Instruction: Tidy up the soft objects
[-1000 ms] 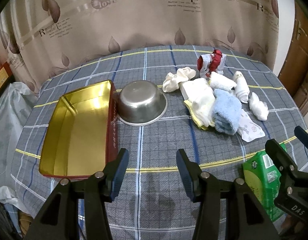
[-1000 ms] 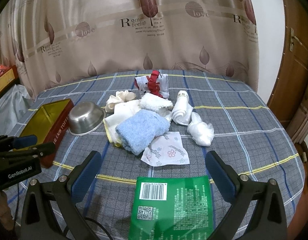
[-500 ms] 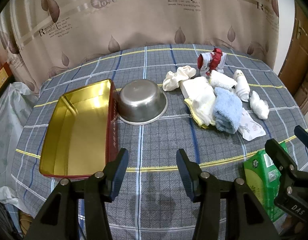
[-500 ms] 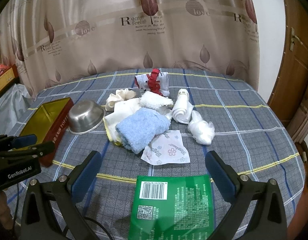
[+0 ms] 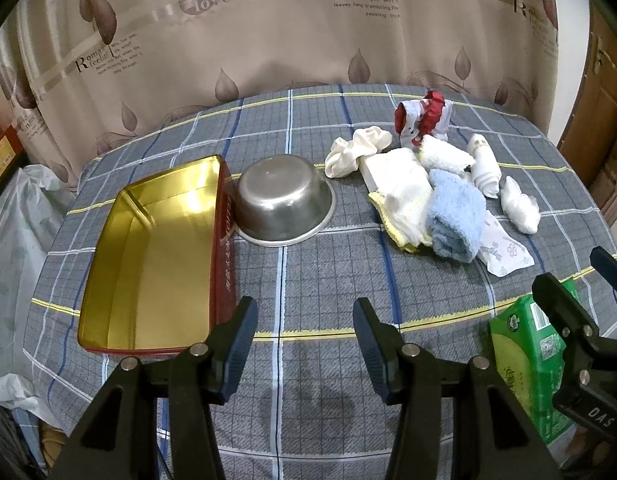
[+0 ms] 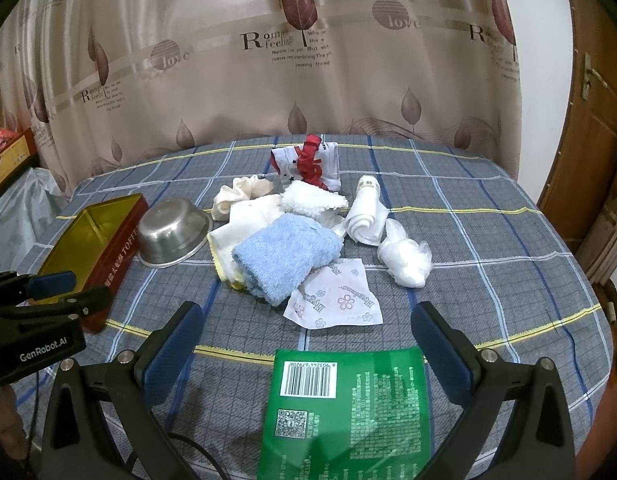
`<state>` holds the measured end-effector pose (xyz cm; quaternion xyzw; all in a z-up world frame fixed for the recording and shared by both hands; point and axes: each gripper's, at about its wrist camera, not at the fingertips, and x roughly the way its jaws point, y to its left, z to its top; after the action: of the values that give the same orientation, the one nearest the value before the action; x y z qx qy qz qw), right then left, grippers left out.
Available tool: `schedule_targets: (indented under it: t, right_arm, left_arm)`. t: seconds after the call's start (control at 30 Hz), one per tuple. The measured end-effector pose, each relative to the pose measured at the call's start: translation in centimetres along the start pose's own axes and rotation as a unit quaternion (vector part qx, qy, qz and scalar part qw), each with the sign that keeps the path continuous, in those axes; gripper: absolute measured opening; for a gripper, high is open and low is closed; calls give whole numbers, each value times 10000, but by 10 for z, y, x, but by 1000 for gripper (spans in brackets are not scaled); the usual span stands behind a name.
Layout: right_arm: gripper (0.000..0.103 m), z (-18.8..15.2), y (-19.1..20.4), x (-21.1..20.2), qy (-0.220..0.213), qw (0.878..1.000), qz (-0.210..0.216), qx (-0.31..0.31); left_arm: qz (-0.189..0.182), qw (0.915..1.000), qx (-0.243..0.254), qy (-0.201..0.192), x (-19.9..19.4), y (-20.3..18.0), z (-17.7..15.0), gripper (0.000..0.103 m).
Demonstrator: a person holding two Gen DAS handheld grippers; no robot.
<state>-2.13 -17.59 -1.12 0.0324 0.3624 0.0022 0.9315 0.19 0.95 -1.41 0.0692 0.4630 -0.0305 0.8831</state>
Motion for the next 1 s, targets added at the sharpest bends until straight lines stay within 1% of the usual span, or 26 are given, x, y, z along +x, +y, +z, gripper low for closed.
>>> schedule_targets:
  t: [0.37, 0.67, 0.87, 1.0]
  right_arm:
    - [103, 2, 0, -2, -20, 10000, 1, -4]
    - [103, 8, -6, -7, -40, 9999, 97, 63]
    - [103, 17, -18, -7, 45, 9997, 147, 204]
    - [103, 25, -33, -5, 138, 9995, 70, 276]
  left_arm:
    - [-10, 10000, 8, 10, 1, -1, -1, 51]
    - [11, 10000, -2, 29, 4, 1, -1, 51]
    - [25, 9999, -37, 93, 13, 8, 1, 51]
    - [70, 9999, -41, 114, 20, 13, 4, 51]
